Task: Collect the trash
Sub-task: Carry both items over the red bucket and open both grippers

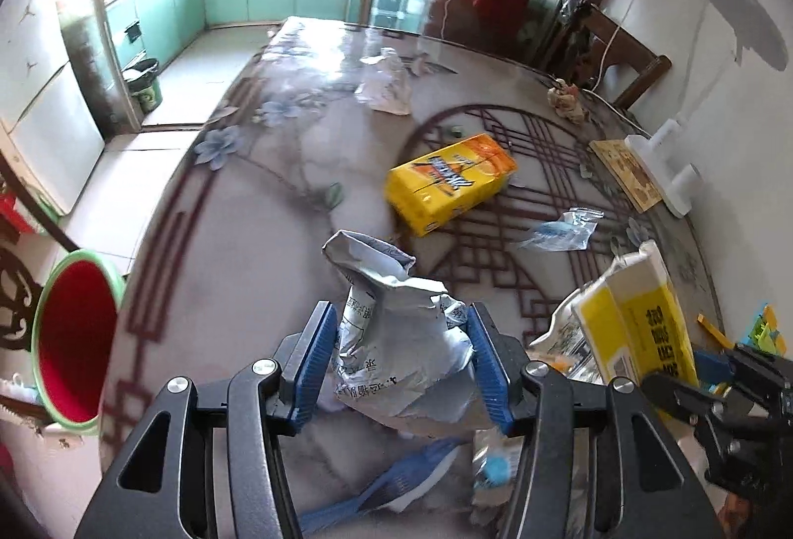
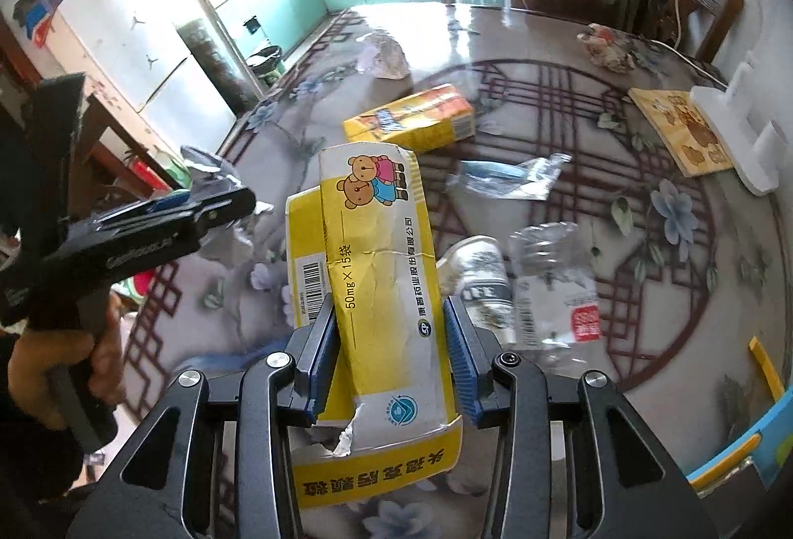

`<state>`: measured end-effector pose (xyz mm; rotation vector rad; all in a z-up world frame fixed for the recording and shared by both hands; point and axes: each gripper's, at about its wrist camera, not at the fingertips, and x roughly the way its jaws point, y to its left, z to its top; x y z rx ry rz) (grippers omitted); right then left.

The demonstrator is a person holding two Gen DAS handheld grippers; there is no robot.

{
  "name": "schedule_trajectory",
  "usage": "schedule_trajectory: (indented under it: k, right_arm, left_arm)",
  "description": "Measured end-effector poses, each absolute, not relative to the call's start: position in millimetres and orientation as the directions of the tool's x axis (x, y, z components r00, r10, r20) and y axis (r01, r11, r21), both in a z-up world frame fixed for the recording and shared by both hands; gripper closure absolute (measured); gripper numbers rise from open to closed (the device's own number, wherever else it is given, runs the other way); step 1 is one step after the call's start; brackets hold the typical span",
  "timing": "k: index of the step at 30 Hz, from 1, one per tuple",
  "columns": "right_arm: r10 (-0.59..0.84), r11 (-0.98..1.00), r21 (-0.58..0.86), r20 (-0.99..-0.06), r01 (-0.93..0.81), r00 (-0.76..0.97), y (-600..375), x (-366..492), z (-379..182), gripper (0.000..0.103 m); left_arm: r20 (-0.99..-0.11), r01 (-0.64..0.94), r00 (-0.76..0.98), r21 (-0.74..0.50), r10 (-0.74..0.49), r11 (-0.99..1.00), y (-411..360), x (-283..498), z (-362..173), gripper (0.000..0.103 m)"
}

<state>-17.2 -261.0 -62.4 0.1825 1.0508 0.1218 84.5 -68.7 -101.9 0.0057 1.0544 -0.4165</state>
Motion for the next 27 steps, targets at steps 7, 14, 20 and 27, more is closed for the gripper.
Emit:
schedule_trajectory:
  k: [7, 14, 20, 27]
  right_arm:
    - [0.193, 0.979, 0.197, -0.848, -0.046, 0.493, -229, -8, -56, 0.064]
    - [0.208, 0.978, 0.194, -0.841, -0.080, 0.499, -196, 1, -51, 0.064]
    - [0.204, 0.979, 0.186, -0.843, -0.086, 0.497, -177, 6, -50, 0.064]
    - [0.215, 0.977, 0.193, -0.845, -0.096, 0.490, -158, 13, -52, 0.064]
  left_arm:
    - [-0.841, 0.304, 0.441, -0.191, -0.315, 0.933, -30, 76, -97, 0.051]
    - [-0.839, 0.274, 0.455, -0.185, -0.297, 0.944, 8, 77, -94, 0.051]
    - [-0.839, 0.262, 0.456, -0.193, -0.298, 0.946, 26, 78, -94, 0.051]
    - [-0.844, 0.232, 0.453, -0.201, -0.289, 0.952, 50, 85, -99, 0.051]
